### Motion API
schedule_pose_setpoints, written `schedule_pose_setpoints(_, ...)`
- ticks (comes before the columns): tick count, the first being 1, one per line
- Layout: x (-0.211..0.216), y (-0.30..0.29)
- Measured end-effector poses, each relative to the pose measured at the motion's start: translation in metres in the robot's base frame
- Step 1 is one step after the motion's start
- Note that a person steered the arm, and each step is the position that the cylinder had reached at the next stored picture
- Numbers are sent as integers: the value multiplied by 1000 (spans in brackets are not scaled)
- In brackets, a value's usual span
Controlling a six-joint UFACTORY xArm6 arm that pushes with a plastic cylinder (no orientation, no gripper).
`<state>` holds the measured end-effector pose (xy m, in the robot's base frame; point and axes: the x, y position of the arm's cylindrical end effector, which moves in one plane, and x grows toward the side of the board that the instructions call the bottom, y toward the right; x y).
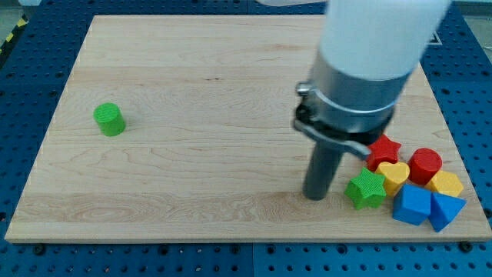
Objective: Place the arm top left of the green circle
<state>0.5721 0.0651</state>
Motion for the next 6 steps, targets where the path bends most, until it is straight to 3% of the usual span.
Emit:
schedule_pose_setpoints(3, -4, -161)
schedule_pose_setpoints(6, -63, -329)
